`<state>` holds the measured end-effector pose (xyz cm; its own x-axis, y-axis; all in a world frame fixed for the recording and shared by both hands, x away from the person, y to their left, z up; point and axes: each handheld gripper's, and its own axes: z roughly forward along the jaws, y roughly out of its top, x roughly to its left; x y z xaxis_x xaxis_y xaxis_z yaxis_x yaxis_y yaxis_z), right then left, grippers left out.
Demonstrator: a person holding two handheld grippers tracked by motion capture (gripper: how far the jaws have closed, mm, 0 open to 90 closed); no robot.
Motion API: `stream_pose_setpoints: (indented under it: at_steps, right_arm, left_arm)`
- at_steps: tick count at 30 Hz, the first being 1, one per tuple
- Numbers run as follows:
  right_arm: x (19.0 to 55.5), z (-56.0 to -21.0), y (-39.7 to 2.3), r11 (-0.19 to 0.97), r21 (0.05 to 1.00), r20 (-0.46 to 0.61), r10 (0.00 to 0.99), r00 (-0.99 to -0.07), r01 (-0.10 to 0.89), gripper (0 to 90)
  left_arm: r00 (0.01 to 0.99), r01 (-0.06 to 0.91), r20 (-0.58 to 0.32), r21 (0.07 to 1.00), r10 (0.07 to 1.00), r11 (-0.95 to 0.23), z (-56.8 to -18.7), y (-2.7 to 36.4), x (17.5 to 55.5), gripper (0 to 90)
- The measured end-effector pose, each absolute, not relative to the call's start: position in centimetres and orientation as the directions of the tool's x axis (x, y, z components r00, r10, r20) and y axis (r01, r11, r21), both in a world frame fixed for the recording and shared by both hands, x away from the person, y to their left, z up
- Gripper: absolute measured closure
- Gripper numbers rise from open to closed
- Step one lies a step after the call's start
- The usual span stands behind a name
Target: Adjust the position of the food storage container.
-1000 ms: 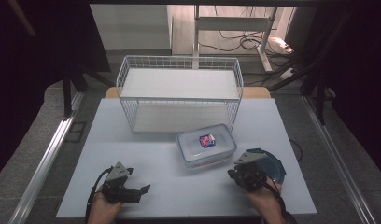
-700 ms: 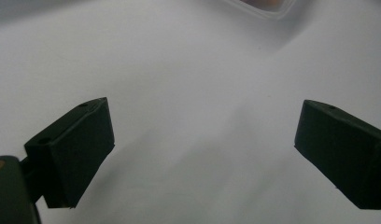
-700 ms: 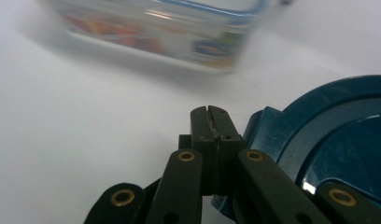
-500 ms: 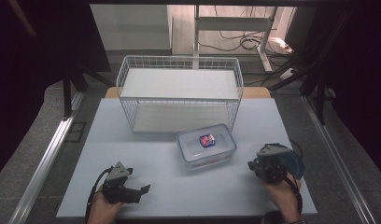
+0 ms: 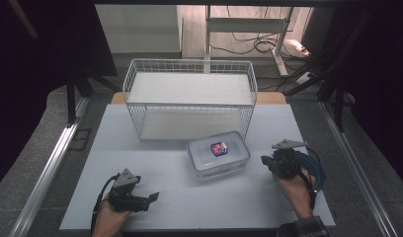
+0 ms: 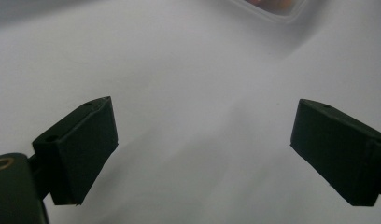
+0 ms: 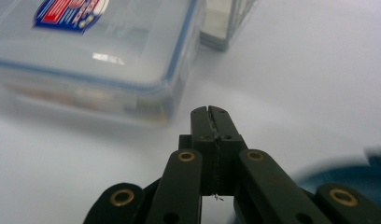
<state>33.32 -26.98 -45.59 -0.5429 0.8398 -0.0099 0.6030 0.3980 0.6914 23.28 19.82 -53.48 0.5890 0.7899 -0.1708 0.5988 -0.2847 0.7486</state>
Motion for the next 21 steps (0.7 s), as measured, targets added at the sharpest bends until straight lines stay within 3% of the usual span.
stream_pose_setpoints:
  at_steps: [4, 6, 8, 9, 10, 13, 14, 18, 21]
  right_arm:
    - [36.1, -46.3, -24.8, 0.438, 0.664, -0.031, 0.826, -0.562, 0.606, 89.2]
    - [37.1, -46.6, -24.1, 0.447, 0.655, -0.049, 0.829, -0.557, 0.609, 89.3]
    - [37.9, -46.7, -23.5, 0.458, 0.643, -0.058, 0.828, -0.557, 0.614, 89.2]
    - [38.4, -46.9, -23.2, 0.464, 0.635, -0.070, 0.830, -0.553, 0.617, 89.3]
    - [38.4, -46.9, -23.2, 0.464, 0.635, -0.070, 0.830, -0.553, 0.617, 89.3]
    - [38.4, -46.9, -23.1, 0.452, 0.637, -0.062, 0.838, -0.543, 0.625, 89.3]
    - [38.4, -46.9, -23.1, 0.452, 0.637, -0.062, 0.838, -0.543, 0.625, 89.3]
    - [37.6, -47.0, -22.5, 0.452, 0.642, -0.044, 0.828, -0.559, 0.619, 89.3]
    - [36.7, -47.1, -21.3, 0.474, 0.642, -0.053, 0.811, -0.582, 0.602, 89.3]
  left_arm:
    - [0.601, 0.591, -0.196, 0.761, 0.775, -0.266, -53.1, 19.7, 23.8, 7.7]
    - [0.607, 0.580, -0.178, 0.765, 0.775, -0.279, -52.8, 19.4, 24.1, 13.1]
    - [0.609, 0.572, -0.154, 0.765, 0.778, -0.296, -52.5, 19.2, 24.4, 25.1]
    - [0.608, 0.571, -0.149, 0.764, 0.780, -0.299, -52.3, 19.0, 24.6, 44.3]
    - [0.603, 0.578, -0.155, 0.761, 0.783, -0.294, -52.2, 18.9, 24.9, 44.3]
    - [0.603, 0.612, -0.211, 0.741, 0.769, -0.277, -52.2, 18.7, 26.0, 71.6]
    - [0.603, 0.616, -0.209, 0.735, 0.770, -0.283, -52.2, 18.6, 26.4, 71.6]
    - [0.601, 0.616, -0.200, 0.733, 0.773, -0.289, -52.0, 18.2, 27.9, 88.2]
    - [0.598, 0.609, -0.193, 0.741, 0.778, -0.283, -51.8, 18.0, 29.2, 89.8]
